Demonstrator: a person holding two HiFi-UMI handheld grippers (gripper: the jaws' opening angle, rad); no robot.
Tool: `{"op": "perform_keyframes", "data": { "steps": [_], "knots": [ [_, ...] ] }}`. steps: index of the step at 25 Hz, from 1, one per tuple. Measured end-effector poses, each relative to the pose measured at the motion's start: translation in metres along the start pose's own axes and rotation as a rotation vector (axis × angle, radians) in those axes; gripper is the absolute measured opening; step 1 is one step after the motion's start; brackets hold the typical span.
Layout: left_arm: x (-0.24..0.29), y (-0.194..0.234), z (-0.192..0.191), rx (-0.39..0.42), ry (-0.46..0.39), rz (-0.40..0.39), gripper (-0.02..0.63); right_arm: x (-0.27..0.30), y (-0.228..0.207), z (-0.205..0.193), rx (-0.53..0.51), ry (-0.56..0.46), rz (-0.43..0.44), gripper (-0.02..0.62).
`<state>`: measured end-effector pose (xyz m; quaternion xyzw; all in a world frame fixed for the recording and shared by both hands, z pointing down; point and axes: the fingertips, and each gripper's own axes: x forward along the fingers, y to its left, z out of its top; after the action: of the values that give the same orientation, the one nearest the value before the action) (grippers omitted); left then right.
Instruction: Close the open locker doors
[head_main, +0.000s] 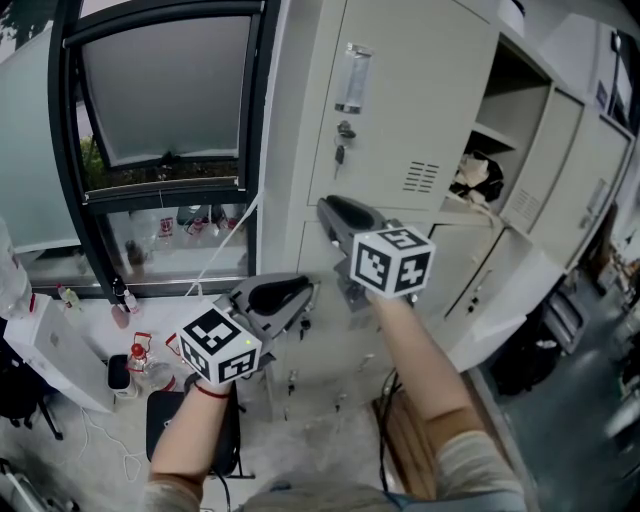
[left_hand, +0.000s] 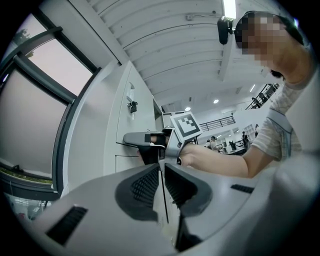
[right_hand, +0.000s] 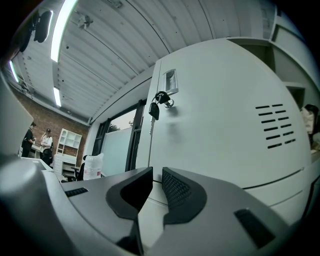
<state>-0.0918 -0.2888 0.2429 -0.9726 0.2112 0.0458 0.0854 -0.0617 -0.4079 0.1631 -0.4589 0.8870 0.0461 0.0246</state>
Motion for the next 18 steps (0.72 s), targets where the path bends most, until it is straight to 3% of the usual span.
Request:
{"op": "perform_keyframes", "data": {
  "steps": [18],
  "knots": [
    [-0.006,0.001,0.011,-0.032,-0.054,0.013,0.040,-0.003,0.001,-0.002,0.006,0.000,0.002,0.054]
  ]
}}
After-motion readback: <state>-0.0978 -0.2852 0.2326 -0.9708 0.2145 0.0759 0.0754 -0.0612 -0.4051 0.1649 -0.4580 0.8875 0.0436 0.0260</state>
